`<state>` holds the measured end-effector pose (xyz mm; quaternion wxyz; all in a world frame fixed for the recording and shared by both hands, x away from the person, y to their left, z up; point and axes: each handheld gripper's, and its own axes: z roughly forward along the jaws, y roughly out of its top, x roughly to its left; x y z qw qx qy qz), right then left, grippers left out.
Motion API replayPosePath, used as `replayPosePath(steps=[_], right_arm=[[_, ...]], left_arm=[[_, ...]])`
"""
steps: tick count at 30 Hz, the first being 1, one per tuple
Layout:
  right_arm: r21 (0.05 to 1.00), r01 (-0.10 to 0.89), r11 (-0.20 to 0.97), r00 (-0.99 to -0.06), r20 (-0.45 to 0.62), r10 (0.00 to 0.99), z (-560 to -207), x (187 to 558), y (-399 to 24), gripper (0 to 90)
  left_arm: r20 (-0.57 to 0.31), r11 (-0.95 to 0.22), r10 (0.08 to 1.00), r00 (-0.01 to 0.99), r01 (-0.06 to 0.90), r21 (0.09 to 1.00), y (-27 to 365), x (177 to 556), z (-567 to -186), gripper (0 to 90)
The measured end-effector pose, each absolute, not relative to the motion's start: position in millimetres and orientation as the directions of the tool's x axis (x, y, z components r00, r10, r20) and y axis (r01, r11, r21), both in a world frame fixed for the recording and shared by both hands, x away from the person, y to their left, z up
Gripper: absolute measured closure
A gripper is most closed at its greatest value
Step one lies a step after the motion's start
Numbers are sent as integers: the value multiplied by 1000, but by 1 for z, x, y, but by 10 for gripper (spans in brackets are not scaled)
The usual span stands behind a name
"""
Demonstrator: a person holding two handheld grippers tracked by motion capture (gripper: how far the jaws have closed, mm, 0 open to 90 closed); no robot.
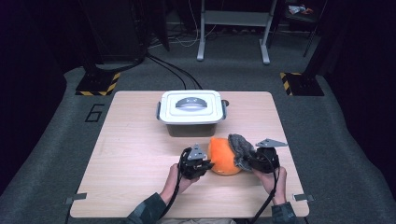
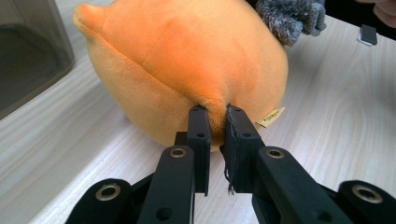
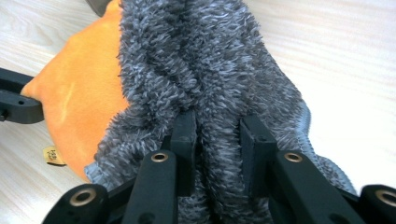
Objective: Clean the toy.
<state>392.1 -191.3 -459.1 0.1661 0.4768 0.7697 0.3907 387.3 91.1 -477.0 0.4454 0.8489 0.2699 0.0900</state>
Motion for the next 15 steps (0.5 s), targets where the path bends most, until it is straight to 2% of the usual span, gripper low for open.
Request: replayPosePath(steps=[2, 15], right_arm=[[756, 617, 219, -485, 146, 862, -462, 393, -195, 704], [712, 673, 200, -397, 119, 910, -487, 398, -213, 744]], left_arm=[[-86, -457, 539, 838, 377, 806, 92, 388, -477, 817], [-89, -452, 546, 833, 382, 806, 94, 390, -478, 818]])
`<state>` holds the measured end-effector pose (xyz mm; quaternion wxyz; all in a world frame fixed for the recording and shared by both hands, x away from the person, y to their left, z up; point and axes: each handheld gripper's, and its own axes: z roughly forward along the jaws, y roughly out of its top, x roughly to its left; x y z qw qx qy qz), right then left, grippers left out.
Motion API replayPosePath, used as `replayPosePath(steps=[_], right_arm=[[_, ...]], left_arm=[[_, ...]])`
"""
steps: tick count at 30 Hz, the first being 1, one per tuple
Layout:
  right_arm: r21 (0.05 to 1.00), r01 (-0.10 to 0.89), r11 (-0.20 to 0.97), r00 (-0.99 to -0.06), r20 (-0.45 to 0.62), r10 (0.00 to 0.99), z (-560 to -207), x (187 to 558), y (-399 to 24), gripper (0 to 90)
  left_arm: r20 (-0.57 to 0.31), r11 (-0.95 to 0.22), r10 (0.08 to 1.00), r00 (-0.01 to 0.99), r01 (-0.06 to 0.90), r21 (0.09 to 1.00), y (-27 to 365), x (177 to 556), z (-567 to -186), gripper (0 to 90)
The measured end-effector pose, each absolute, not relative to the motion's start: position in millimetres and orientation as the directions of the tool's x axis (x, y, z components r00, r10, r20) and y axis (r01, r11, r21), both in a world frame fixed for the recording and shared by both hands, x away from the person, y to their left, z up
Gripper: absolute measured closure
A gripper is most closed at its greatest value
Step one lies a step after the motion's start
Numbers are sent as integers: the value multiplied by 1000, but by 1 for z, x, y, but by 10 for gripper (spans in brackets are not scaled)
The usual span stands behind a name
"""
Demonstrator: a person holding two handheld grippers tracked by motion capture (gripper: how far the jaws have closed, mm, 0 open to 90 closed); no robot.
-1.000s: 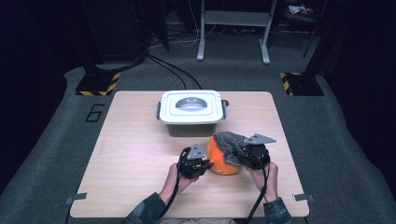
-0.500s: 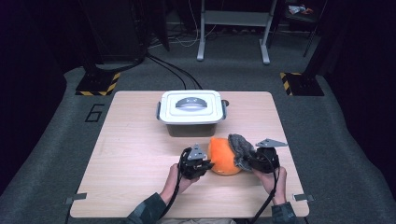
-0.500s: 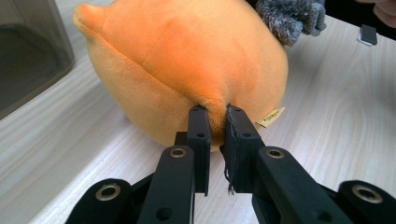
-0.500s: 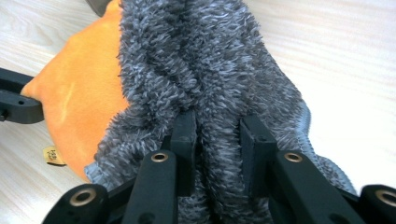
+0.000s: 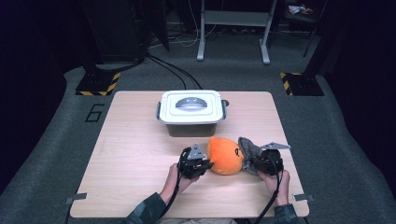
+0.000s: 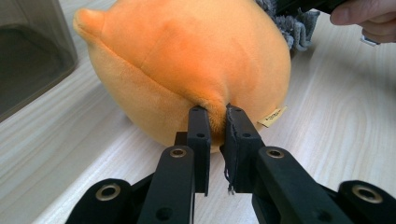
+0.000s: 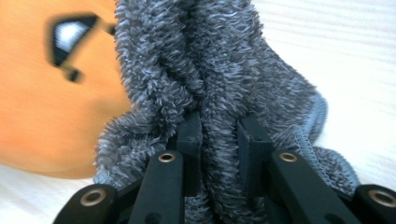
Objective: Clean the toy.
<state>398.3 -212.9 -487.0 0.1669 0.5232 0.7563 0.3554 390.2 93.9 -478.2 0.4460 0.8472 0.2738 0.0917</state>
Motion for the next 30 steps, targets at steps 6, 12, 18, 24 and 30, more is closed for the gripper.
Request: replayPosePath(steps=[6, 12, 18, 24, 30], right_arm=[[769, 616, 170, -394, 114, 912, -461, 388, -211, 747], [806, 538, 248, -485, 55, 873, -426, 381, -177, 745], [809, 497, 314, -554, 17, 832, -416, 386, -145, 753], [837, 459, 298, -593, 38, 804, -404, 384, -132, 758], [815, 468, 341, -619, 27, 785, -413, 395, -110, 758]], left_arm=[[-87, -451, 552, 830, 385, 806, 95, 392, -477, 817], [-78, -451, 555, 828, 378, 808, 94, 392, -476, 817], [-73, -458, 552, 831, 375, 806, 94, 392, -475, 817], [-73, -457, 546, 835, 369, 809, 93, 392, -475, 817], [-72, -456, 548, 834, 370, 810, 92, 391, -474, 817]])
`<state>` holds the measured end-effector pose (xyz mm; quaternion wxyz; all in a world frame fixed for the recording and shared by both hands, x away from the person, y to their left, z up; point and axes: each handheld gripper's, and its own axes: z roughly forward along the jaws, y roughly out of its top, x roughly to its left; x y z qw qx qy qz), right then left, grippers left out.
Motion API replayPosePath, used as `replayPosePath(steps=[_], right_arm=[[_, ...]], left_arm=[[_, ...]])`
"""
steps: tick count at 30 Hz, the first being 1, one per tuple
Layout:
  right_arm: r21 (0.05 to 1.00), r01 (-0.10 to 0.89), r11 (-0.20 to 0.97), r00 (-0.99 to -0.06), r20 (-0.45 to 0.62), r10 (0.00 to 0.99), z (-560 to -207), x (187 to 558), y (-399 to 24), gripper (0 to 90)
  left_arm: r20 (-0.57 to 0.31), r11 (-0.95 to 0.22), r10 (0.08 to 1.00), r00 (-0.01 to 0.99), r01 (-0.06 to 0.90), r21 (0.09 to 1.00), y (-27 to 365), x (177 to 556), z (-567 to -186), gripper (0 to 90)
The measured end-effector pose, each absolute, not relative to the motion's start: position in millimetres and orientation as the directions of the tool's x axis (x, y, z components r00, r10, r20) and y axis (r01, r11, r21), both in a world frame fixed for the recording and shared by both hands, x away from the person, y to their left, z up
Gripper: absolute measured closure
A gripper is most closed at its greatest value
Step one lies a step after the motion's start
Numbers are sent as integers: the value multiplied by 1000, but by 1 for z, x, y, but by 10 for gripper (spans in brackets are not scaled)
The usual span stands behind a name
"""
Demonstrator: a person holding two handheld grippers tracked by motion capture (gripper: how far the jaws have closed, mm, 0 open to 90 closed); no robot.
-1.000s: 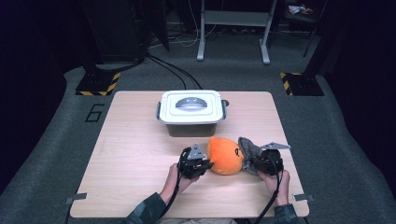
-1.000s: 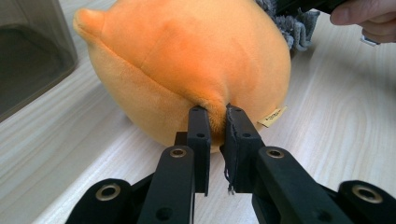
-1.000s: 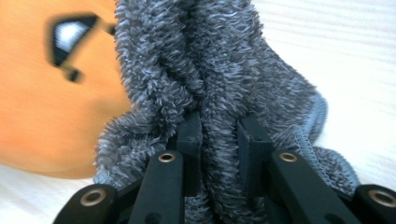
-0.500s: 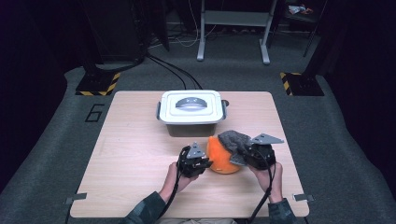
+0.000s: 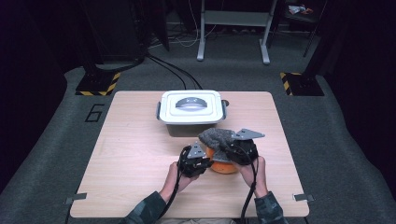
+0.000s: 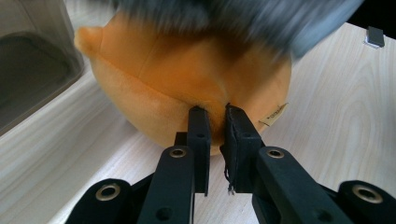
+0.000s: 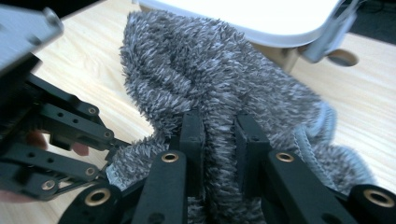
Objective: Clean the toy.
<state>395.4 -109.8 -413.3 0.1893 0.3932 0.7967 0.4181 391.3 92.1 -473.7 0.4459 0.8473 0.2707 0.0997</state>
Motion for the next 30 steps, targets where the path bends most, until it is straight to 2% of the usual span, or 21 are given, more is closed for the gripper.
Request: replayPosePath(steps=[6, 9, 17, 30], right_arm=[[784, 453, 424, -613, -71, 787, -426, 396, -97, 763], [782, 452, 430, -606, -84, 791, -426, 394, -99, 764], [800, 455, 391, -562, -82, 823, -424, 390, -119, 764], [786, 526, 326, -459, -60, 887, -440, 388, -159, 763]], left_arm=[[-95, -444, 558, 825, 393, 805, 93, 391, -476, 818], [-96, -444, 557, 825, 393, 805, 92, 390, -476, 820], [-105, -439, 553, 826, 396, 806, 93, 391, -477, 820], [-116, -434, 551, 827, 402, 806, 95, 393, -478, 820]])
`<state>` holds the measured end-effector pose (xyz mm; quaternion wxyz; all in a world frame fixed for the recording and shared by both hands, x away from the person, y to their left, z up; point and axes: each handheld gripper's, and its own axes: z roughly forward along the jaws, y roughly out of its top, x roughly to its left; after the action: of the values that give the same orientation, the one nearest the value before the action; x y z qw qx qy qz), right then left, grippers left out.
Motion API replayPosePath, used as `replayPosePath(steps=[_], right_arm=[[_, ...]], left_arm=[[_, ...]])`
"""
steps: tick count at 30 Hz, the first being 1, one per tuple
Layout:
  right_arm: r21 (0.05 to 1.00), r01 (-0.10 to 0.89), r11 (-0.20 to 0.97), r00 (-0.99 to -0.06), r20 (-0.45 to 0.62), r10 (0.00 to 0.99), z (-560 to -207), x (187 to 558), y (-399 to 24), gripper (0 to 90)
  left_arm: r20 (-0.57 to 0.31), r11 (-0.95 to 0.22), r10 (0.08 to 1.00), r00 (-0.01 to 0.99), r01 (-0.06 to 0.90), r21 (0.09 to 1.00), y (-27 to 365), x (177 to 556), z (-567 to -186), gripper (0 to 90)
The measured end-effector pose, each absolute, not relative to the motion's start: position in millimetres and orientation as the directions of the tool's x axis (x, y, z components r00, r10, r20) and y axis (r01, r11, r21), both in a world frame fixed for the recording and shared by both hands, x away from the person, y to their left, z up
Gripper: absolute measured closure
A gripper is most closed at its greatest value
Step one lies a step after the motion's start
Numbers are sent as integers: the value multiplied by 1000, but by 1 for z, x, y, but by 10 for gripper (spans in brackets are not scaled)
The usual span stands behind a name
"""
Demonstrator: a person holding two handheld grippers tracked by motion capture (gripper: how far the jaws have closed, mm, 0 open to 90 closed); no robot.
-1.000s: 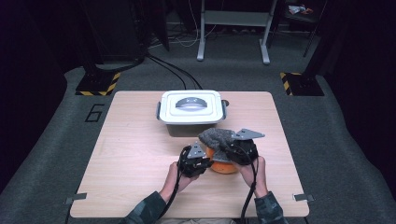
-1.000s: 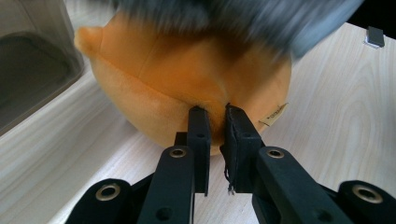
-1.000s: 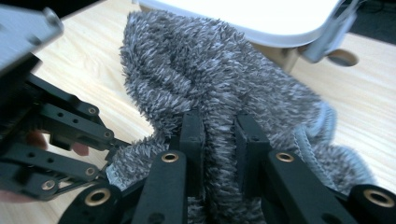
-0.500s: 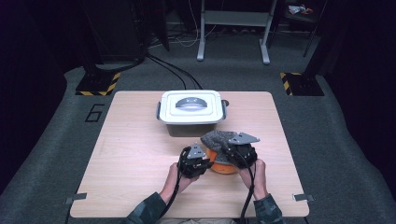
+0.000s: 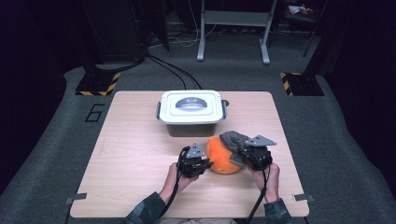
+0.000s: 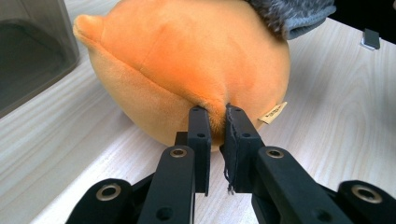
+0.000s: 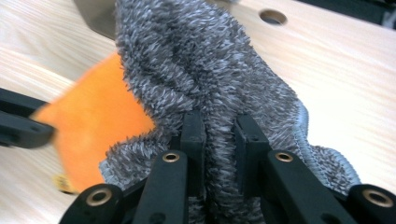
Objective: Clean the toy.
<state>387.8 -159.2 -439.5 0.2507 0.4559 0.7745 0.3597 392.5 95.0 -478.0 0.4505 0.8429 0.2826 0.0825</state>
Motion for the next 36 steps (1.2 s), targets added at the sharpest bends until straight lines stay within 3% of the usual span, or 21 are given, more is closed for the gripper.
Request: replayPosePath(steps=[18, 25, 29, 36], right_arm=[[703, 668, 244, -365, 25, 931, -500, 395, -196, 766], [776, 587, 231, -356, -9, 934, -462, 378, -203, 768], [819, 525, 232, -412, 6, 911, -437, 371, -190, 767], [786, 540, 301, -463, -21, 886, -448, 386, -163, 768]], left_arm=[[-111, -436, 554, 825, 402, 805, 97, 395, -479, 819], [-112, -441, 547, 830, 399, 804, 99, 397, -479, 818], [-114, -438, 548, 829, 400, 805, 99, 398, -479, 817], [-122, -427, 541, 832, 396, 813, 101, 400, -480, 784]])
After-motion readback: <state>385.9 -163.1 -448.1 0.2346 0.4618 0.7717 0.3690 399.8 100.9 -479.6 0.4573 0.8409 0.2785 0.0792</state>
